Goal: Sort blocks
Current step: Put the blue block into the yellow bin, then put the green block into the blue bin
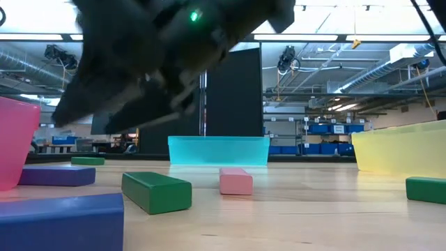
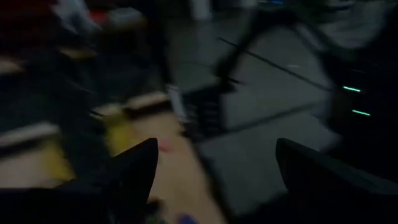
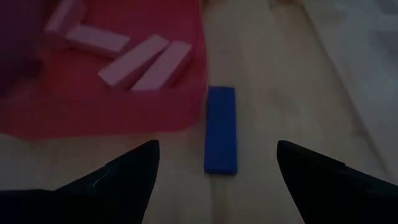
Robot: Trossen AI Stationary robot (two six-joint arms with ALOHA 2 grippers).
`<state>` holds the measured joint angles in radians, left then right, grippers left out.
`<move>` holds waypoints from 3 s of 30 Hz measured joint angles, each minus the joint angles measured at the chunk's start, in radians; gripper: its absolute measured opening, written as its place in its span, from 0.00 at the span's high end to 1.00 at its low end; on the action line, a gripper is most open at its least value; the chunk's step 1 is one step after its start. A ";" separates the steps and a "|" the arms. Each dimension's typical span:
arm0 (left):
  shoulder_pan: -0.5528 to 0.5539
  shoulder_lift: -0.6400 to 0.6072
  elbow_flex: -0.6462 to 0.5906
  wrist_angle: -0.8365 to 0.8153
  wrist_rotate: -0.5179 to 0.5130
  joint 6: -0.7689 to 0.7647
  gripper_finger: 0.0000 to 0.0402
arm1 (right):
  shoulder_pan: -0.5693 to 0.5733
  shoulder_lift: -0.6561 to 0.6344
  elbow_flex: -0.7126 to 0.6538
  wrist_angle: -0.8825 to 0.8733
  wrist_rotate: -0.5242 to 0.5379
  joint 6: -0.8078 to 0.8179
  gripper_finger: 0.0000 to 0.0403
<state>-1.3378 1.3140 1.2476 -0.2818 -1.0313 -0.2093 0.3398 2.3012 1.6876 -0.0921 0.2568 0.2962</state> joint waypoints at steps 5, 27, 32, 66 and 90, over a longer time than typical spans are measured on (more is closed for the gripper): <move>-0.015 0.000 0.000 0.023 -0.327 0.071 0.17 | -0.009 0.086 0.050 -0.016 -0.025 -0.003 0.21; 0.158 -0.248 0.000 -0.521 -0.534 -0.585 0.17 | -0.059 0.147 0.086 -0.027 -0.026 0.036 0.72; 0.279 -0.346 0.000 -0.701 -0.406 -0.765 0.17 | -0.060 0.125 0.082 -0.040 0.004 0.027 0.72; 1.325 -0.310 0.000 -1.052 0.466 -0.417 0.40 | 0.370 -0.681 -0.382 -1.472 0.289 1.401 0.72; 1.866 0.132 -0.039 -1.111 0.616 0.392 0.40 | 0.601 -0.751 -0.555 -1.394 0.164 1.805 0.09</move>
<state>0.5285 1.4456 1.2083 -1.3930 -0.4155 0.1830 0.9405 1.5501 1.1322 -1.4857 0.4203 2.1016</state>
